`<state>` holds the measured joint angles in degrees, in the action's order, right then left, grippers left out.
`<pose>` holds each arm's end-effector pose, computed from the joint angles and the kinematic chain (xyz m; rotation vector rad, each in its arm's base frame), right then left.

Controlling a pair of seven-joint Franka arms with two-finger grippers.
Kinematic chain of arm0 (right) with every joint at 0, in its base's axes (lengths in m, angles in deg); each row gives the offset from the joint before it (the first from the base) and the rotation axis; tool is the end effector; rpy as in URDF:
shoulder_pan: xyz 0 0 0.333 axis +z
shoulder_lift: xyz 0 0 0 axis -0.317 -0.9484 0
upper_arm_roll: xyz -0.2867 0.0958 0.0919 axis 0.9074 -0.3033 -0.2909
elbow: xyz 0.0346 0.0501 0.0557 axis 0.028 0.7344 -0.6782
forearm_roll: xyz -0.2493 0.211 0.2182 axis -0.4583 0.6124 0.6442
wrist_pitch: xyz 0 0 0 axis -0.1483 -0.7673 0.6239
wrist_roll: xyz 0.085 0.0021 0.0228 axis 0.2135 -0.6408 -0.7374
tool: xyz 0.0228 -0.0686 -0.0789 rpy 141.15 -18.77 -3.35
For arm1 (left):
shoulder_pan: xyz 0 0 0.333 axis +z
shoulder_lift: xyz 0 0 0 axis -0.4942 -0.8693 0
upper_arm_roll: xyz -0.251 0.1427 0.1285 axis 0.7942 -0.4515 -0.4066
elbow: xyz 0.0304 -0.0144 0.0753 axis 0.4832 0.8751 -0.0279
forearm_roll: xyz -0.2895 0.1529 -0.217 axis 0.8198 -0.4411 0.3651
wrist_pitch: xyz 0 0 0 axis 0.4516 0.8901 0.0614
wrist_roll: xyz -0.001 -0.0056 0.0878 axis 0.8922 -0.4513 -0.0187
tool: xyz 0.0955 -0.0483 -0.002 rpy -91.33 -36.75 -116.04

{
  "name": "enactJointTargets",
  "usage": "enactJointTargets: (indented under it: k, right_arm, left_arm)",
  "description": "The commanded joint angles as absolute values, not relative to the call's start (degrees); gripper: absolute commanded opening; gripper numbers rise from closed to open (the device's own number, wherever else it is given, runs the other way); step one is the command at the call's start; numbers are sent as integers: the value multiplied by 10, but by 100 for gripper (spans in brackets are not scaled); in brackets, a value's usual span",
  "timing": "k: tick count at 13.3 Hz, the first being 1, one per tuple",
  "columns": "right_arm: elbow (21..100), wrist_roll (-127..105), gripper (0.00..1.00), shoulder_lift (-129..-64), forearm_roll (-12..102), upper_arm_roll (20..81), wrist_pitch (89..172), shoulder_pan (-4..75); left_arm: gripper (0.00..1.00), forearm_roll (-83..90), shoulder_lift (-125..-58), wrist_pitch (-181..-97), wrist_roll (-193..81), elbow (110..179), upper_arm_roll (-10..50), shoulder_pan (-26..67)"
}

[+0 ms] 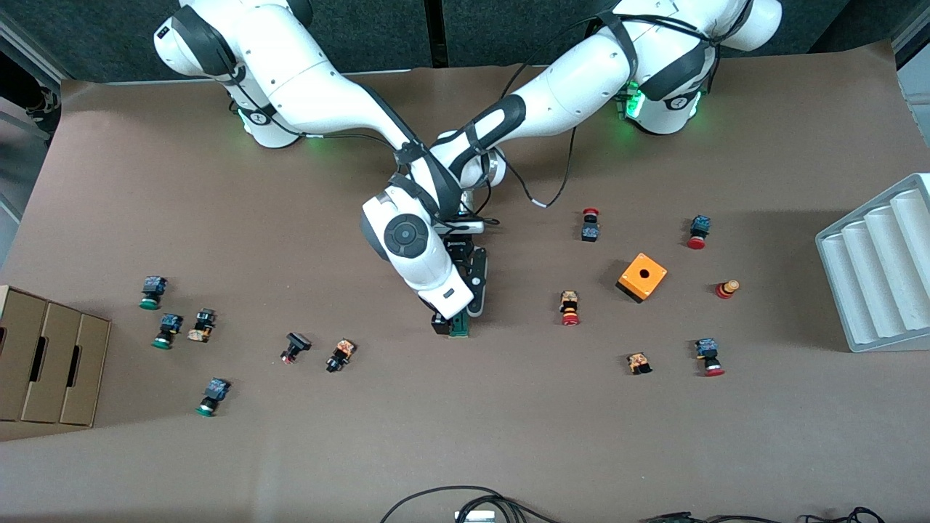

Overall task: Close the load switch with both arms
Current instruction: 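Position the right gripper on the white handle while the left gripper holds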

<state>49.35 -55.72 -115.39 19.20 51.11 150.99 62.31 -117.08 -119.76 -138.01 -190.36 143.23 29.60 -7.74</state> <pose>0.5608 0.4547 0.2357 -2.3222 -2.0082 -0.1893 0.3451 -0.5561 0.0905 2.6818 0.0726 1.5641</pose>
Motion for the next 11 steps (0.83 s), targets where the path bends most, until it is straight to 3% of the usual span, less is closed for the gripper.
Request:
enactJointTargets:
  k: [1, 11]
  right_arm:
    - [493, -556, 99, -1163, 203, 523, 1533, 635]
    - [498, -557, 99, -1179, 201, 542, 1566, 651]
  left_arm:
    - [49, -1181, -1203, -1373, -1909, 1422, 283, -84]
    - [49, -1181, -1203, -1374, -1909, 1422, 283, -83]
